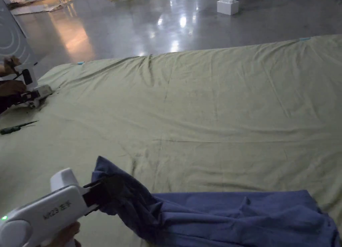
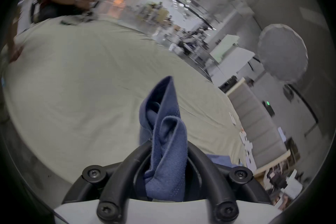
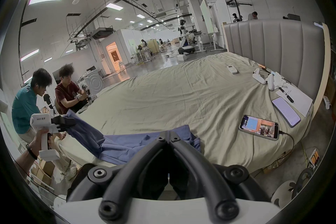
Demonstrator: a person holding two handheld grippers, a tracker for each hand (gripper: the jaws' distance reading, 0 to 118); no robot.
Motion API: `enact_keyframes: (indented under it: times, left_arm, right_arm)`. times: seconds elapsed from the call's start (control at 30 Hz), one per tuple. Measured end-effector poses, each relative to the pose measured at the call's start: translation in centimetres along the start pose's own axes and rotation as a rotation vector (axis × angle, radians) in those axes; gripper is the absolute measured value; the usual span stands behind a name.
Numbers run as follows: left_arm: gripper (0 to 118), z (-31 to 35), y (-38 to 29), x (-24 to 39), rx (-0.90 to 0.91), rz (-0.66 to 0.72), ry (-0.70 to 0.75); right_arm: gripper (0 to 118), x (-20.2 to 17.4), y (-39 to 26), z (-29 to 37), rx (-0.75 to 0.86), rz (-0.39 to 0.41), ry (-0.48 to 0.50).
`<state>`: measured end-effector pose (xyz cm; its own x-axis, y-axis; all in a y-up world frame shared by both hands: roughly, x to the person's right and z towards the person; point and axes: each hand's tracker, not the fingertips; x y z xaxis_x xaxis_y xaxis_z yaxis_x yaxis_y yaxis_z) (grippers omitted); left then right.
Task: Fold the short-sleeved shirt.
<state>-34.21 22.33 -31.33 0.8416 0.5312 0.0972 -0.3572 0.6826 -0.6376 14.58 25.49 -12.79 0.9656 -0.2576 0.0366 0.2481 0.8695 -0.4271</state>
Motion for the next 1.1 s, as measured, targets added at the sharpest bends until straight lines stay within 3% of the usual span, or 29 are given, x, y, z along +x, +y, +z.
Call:
enact_keyframes:
  times: [0.1,0.37,0.43,0.53,0.57,0.67,0.73,0.77,0.8,0.83,1.1]
  left_arm:
    - [10,-3.9,-3.0,5.2,-0.076,-0.092,-0.028]
    - [14,-14.8,-11.2,9.9,-0.403,-0.168,0.027]
    - [34,-15.6,-11.6,9.9,-0.394,-0.194,0.047]
    - [74,-13.1,-9.3,10.1,-0.366,-0.104,-0.074]
    - [82,-11.8,-8.3,10.2,-0.343,-0.115,-0.121]
    - [82,-7.8,-6.1,9.9,-0.185,-0.124,-0.165]
    - [77,-6.7,-5.3,8.8,-0.158,-0.049,-0.139]
    - [55,-7.0,-5.2,8.1,-0.188,0.007,-0.147]
    - [21,-7.9,-5.6,7.7,-0.220,0.039,-0.161]
    - [1,-8.7,-6.1,7.4,-0.240,0.037,-0.165]
    - [0,-17.7,-13.4,8.4,-0.484,0.065,-0.150]
  right_arm:
    - [0,-0.2,0.0,0.8,0.000,0.031,-0.015]
    - [0,2.4,-1.3,2.8,-0.035,0.023,-0.055]
    - [0,2.6,-1.6,3.0,-0.047,0.021,-0.074]
    - [0,3.7,-2.6,2.8,-0.047,0.013,-0.069]
    - [0,3.7,-2.7,2.8,-0.045,0.008,-0.063]
    - [0,3.8,-3.2,2.0,-0.055,-0.008,-0.034]
    - [0,3.6,-3.5,1.9,-0.067,0.000,-0.028]
    - [0,3.1,-3.3,2.0,-0.072,0.009,-0.022]
    - [0,2.9,-3.4,2.2,-0.075,0.014,-0.014]
    - [0,2.9,-3.4,2.3,-0.077,0.018,-0.005]
    - [0,3.4,-4.1,4.0,-0.079,0.015,-0.033]
